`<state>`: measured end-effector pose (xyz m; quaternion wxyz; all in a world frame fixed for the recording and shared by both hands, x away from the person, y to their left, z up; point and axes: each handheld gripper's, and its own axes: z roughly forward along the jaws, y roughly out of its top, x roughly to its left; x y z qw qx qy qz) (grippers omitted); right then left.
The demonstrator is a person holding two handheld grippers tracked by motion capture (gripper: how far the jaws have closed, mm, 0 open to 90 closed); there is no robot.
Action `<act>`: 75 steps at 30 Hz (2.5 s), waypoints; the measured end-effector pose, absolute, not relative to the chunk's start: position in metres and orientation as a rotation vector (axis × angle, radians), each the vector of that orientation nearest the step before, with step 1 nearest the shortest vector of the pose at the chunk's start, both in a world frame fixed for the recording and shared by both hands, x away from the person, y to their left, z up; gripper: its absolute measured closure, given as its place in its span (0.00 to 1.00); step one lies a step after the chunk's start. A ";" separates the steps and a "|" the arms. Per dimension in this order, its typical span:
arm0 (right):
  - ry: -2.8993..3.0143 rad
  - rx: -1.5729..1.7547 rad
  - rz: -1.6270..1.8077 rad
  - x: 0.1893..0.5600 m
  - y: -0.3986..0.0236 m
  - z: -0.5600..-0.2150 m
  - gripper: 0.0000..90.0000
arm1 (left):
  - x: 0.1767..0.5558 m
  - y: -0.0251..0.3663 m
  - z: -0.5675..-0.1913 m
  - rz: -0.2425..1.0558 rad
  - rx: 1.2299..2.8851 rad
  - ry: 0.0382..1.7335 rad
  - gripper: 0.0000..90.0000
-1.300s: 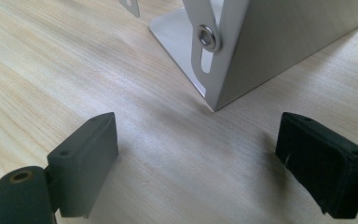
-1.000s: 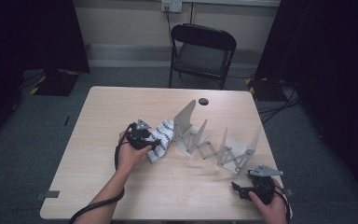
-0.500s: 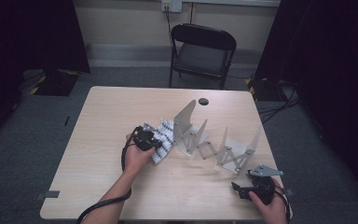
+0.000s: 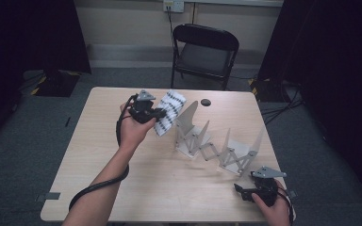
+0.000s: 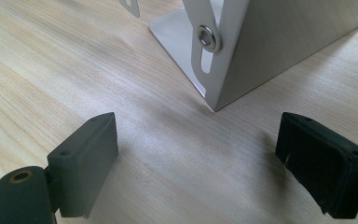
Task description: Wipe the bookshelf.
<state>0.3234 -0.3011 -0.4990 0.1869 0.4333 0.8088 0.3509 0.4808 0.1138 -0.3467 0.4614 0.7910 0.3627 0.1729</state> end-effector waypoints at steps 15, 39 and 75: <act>2.281 1.215 0.990 0.324 -0.301 -0.499 0.14 | 0.496 0.086 -0.391 0.387 2.098 0.855 0.90; 2.281 1.214 0.989 0.324 -0.301 -0.499 0.13 | 0.480 0.089 -0.482 0.324 2.169 0.943 0.89; 2.285 1.208 0.988 0.325 -0.301 -0.499 0.12 | 0.522 0.069 -0.391 0.384 2.101 0.802 0.89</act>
